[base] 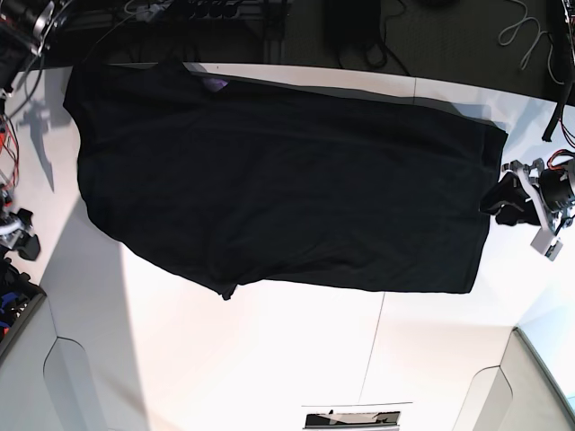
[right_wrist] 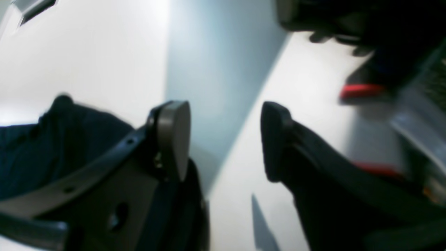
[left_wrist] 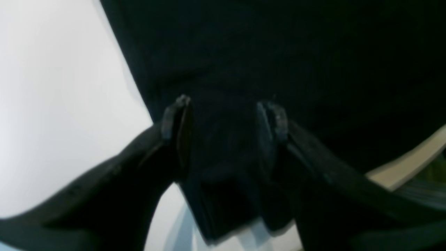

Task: Layout the t-shirt on the table in an organized manner, then fold the t-shirt properly
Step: 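Release the edge and move both grippers to the shirt's opposite corners, then grasp the corners and fold the shirt lengthwise over itself with both grippers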

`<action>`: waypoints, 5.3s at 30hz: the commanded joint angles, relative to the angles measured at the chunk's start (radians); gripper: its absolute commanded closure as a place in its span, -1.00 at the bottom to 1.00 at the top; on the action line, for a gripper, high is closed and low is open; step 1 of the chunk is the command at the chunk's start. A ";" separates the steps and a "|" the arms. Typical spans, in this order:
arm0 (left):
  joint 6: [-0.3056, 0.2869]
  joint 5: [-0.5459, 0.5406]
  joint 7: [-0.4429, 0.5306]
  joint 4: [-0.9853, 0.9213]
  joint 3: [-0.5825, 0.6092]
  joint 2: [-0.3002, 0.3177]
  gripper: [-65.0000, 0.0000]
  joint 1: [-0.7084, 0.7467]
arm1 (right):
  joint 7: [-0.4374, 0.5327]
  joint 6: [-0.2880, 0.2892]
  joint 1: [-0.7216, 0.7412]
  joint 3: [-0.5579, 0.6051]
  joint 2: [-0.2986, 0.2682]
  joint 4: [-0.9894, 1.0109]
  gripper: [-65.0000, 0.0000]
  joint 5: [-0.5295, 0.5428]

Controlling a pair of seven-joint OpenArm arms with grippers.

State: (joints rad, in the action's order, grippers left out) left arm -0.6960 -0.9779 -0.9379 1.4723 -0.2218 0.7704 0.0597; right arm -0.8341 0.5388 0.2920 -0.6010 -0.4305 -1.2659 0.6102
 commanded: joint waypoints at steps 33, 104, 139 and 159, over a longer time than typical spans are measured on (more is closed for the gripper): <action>0.263 0.528 0.480 -0.901 0.249 -0.208 -0.25 -0.666 | -0.030 0.015 0.159 0.302 0.079 0.371 0.01 0.003; -0.002 -0.103 -0.011 -0.201 0.244 0.101 0.25 -0.093 | -0.124 0.026 -0.253 0.268 -0.100 -0.129 -0.22 0.145; -0.002 -0.117 -0.055 -0.060 0.172 0.100 0.25 -0.085 | -0.026 0.014 -0.218 0.497 0.224 -0.183 -0.21 -0.053; -0.002 -0.109 -0.053 -0.060 0.172 0.100 0.25 -0.062 | -0.081 0.019 -0.231 0.426 0.223 -0.323 1.00 0.066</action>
State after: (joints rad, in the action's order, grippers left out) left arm -0.6968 -1.0706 -1.0058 1.4006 -0.0387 0.8448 0.0090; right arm -0.9325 0.5533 0.0467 -0.1692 -0.1997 -1.5723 0.6510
